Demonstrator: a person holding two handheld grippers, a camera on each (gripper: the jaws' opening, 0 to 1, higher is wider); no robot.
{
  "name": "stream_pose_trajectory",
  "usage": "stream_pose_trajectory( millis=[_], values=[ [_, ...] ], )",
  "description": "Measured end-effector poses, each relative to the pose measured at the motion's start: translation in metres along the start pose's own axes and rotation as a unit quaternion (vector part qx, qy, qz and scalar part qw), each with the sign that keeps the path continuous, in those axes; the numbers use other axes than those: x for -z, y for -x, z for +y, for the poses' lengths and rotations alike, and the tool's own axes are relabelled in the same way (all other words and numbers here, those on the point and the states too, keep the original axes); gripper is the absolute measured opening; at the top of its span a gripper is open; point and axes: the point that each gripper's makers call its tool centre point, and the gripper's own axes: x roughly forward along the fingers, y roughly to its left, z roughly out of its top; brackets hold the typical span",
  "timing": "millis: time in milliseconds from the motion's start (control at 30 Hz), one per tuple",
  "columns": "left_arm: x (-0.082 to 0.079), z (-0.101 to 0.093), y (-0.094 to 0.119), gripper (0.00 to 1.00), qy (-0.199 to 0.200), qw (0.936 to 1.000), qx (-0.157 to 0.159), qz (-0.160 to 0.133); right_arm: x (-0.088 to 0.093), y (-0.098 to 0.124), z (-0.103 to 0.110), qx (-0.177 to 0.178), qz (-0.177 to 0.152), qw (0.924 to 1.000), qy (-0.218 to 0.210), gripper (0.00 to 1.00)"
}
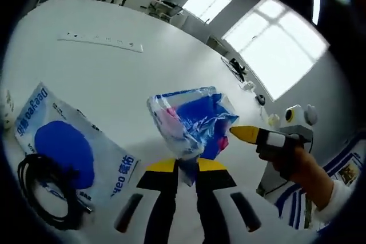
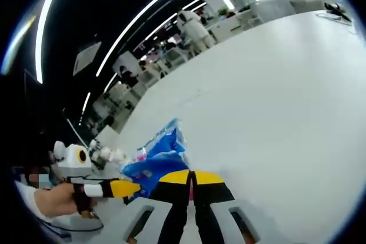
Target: Arrange the tabletop items into an orderly group along one side of the table until the central work area is clear of visible clutter.
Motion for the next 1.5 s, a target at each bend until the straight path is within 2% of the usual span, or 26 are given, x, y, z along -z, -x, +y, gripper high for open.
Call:
stream_pose_trajectory(
  millis=[100,267,433,667,767,833,900,1067,1233,1333,1400,1500],
  values=[
    [-0.003,0.001,-0.012,0.08,-0.012,0.9999,-0.001,0.002,-0.004,-0.007,-0.01,0.006,0.005,1.0,0.004,0.0],
    [-0.012,0.02,-0.028,0.04,-0.002,0.9992,-0.04,0.004,-0.008,-0.02,-0.019,0.011,0.015,0.9998,0.003,0.0],
    [-0.026,0.032,-0.042,0.03,-0.031,0.9978,-0.057,0.01,-0.01,-0.036,-0.027,0.017,0.023,0.9995,-0.007,0.0],
    [-0.025,0.051,-0.056,0.04,-0.018,0.9962,-0.076,0.037,-0.005,-0.057,-0.04,0.03,0.05,0.9983,-0.006,0.0],
    [-0.022,0.046,-0.061,0.07,-0.01,0.9971,-0.058,0.048,-0.003,-0.062,-0.049,0.043,0.06,0.9973,-0.002,0.0],
    [-0.019,0.05,-0.066,0.08,-0.018,0.9964,-0.06,0.056,-0.003,-0.065,-0.054,0.045,0.063,0.997,-0.006,0.0],
    [-0.019,0.055,-0.064,0.04,-0.024,0.9956,-0.073,0.052,-0.003,-0.068,-0.055,0.044,0.065,0.9968,-0.011,0.0],
    [-0.019,0.055,-0.068,0.06,-0.013,0.9962,-0.068,0.054,-0.001,-0.072,-0.055,0.049,0.071,0.9963,-0.002,0.0],
    [-0.015,0.061,-0.066,0.08,-0.035,0.9944,-0.079,0.061,-0.001,-0.074,-0.057,0.049,0.072,0.9962,-0.009,0.0],
    [-0.016,0.062,-0.066,0.09,-0.037,0.9946,-0.076,0.061,-0.001,-0.074,-0.058,0.053,0.071,0.996,0.005,0.0],
    [-0.019,0.063,-0.065,0.11,-0.056,0.9936,-0.078,0.059,0.0,-0.073,-0.06,0.058,0.071,0.9955,0.025,0.0],
    [-0.02,0.062,-0.062,0.11,-0.064,0.9933,-0.078,0.058,0.002,-0.074,-0.062,0.06,0.074,0.9946,0.042,0.0]
  ],
)
